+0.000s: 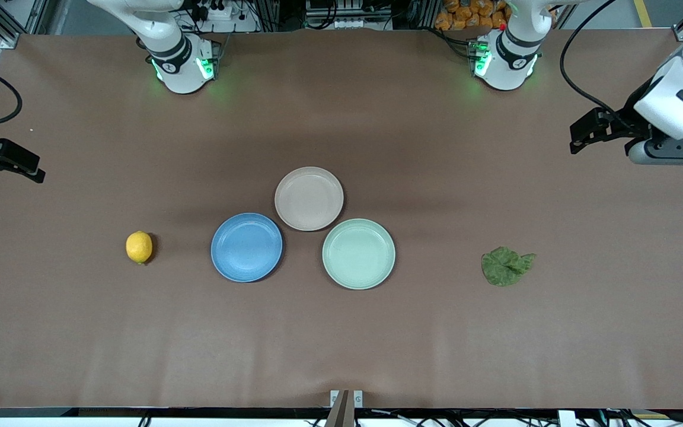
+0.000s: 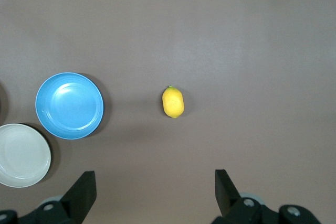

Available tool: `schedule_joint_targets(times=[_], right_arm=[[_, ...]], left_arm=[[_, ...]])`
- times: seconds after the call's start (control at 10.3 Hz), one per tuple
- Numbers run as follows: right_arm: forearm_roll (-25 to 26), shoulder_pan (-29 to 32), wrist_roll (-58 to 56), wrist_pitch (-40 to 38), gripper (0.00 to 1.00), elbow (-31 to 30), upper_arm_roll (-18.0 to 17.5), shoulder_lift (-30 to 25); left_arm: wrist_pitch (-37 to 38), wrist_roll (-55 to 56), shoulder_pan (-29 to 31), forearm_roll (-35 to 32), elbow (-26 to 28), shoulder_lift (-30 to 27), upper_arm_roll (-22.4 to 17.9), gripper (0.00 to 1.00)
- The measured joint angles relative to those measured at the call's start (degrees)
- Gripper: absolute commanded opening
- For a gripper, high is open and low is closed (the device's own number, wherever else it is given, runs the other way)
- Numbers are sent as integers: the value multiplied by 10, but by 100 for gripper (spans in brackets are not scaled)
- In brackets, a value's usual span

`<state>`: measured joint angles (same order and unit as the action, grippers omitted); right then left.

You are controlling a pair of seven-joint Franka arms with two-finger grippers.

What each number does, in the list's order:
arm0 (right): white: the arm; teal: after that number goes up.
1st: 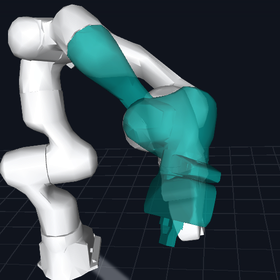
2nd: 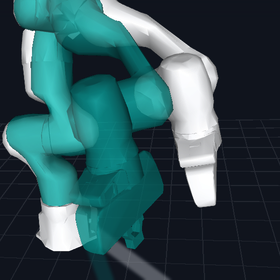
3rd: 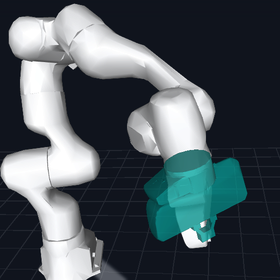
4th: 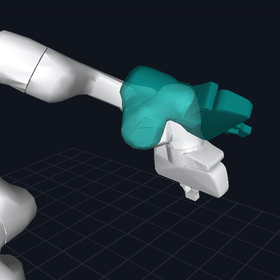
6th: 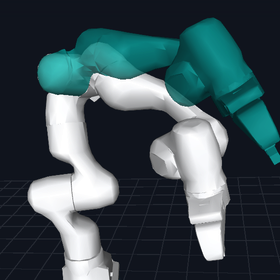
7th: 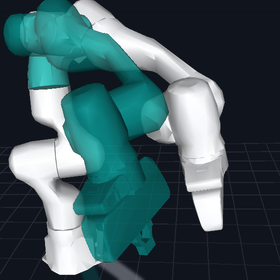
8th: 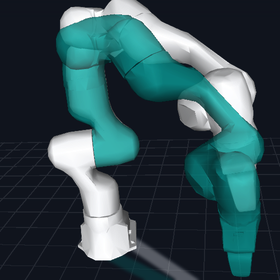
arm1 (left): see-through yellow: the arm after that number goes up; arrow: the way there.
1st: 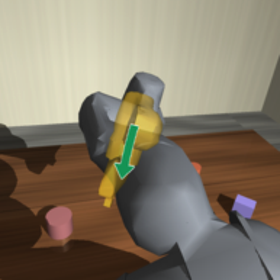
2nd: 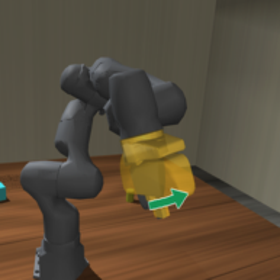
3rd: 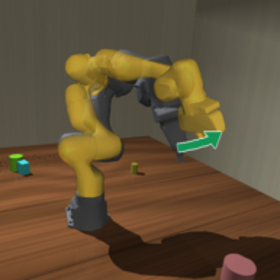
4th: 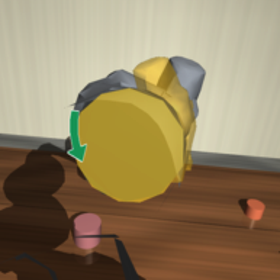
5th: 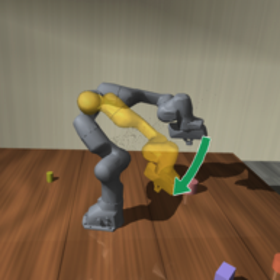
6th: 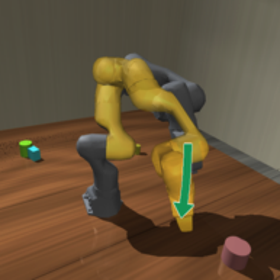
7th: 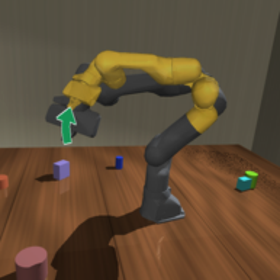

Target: Place lemon and lettuce in plates

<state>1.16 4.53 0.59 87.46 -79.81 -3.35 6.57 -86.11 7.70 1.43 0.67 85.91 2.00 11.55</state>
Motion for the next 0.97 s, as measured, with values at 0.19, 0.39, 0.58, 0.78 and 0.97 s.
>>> schedule_joint_targets(times=[0.19, 0.39, 0.58, 0.78, 0.97], right_arm=[[0, 0, 0, 0, 100, 0, 0, 0], [0, 0, 0, 0, 100, 0, 0, 0], [0, 0, 0, 0, 100, 0, 0, 0], [0, 0, 0, 0, 100, 0, 0, 0], [0, 0, 0, 0, 100, 0, 0, 0]], left_arm=[[2, 0, 0, 0, 1, 2, 0, 100], [4, 0, 0, 0, 7, 4, 0, 100], [4, 0, 0, 0, 14, 9, 0, 100], [4, 0, 6, 0, 15, 18, -3, 100], [0, 0, 12, 0, 15, 32, -5, 100]])
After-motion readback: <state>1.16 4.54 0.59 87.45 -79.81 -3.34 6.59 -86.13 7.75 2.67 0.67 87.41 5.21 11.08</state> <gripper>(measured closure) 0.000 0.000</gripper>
